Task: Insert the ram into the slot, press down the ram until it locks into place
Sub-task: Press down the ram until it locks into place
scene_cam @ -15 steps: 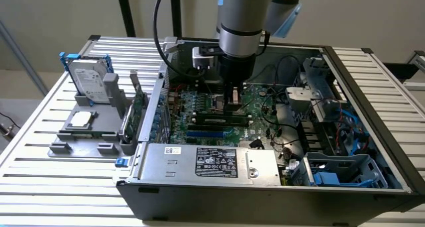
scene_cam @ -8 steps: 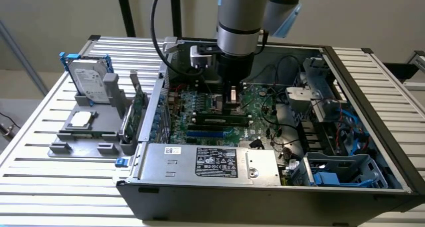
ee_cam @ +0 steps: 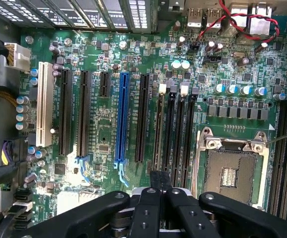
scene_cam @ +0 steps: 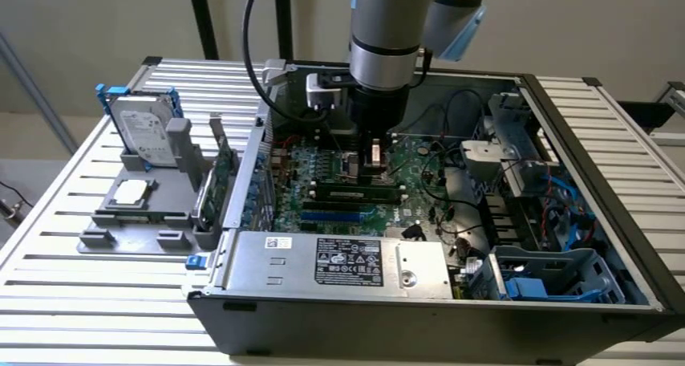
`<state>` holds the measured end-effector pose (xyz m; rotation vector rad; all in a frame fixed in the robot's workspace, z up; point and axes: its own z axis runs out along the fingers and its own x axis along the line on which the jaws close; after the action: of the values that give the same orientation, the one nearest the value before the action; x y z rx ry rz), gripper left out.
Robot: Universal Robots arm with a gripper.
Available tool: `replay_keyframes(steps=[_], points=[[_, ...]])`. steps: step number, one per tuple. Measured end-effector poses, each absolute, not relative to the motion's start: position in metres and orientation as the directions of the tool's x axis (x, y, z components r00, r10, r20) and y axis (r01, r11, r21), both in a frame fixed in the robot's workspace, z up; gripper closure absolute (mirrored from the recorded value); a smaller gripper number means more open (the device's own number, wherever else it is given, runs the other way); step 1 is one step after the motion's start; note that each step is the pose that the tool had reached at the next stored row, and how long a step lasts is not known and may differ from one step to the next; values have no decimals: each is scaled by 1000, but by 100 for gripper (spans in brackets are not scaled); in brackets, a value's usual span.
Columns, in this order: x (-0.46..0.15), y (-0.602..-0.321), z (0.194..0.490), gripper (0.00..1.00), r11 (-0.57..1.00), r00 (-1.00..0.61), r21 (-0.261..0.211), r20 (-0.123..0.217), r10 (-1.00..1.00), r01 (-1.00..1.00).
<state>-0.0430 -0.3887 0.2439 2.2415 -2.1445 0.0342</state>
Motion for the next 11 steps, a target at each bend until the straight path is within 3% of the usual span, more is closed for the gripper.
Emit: replay_keyframes(steps=[11], points=[[-44,-389,239,89,-30,30,13,43,-999,-999]])
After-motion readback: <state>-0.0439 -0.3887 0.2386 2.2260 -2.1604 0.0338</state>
